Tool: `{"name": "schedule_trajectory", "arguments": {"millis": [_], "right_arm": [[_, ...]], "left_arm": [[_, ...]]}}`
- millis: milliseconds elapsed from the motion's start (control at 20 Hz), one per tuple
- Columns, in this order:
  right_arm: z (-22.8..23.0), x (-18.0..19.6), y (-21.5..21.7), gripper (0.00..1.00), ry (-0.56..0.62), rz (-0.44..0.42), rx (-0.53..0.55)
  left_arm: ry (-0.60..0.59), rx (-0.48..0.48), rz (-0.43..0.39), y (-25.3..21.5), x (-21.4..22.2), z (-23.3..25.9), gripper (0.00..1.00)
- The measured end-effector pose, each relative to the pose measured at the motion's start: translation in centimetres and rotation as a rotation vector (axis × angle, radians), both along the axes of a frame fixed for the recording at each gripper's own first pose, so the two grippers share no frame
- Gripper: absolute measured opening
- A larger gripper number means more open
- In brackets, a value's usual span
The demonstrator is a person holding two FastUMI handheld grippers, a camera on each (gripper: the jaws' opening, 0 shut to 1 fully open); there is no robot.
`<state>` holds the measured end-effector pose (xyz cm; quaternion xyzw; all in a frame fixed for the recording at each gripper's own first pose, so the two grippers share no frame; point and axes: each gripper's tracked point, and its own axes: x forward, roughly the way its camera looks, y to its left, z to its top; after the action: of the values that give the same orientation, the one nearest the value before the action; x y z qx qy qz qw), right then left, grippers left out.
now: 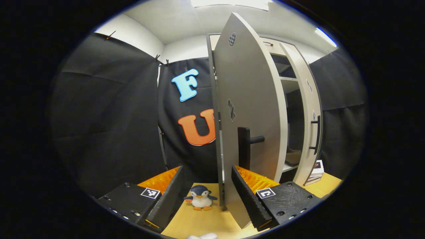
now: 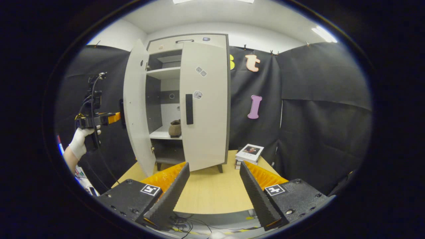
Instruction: Grab one shoe with the right hand and put it into the shoe cabinet, grab the other shoe with the left hand and put it into the shoe cabinet; then close the right door with the right hand and the left door with the left hand.
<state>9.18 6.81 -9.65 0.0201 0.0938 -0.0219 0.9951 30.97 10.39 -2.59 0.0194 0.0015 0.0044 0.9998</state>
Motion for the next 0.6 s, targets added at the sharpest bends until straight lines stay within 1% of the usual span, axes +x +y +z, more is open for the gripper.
{"name": "schedule_trajectory", "arguments": {"millis": [300,400,550,600], "right_arm": [[0.7,-0.7,-0.2,0.99,-0.013,-0.010,0.002],[0.9,-1.1,0.0,0.99,-0.021,-0.007,-0.002],[1.4,-1.5,0.0,0.99,-0.036,-0.011,0.002],[1.5,-1.7,0.0,0.99,-0.038,-0.013,0.008]], "left_arm": [[0.020,-0.025,-0.068,-4.1,0.7,0.0,0.90],[0.026,-0.018,-0.067,-5.0,1.0,-0.1,0.90],[0.049,-0.026,-0.081,-5.9,0.6,-0.2,0.97],[0.052,-0.019,-0.078,-5.7,0.3,-0.2,0.96]]}}
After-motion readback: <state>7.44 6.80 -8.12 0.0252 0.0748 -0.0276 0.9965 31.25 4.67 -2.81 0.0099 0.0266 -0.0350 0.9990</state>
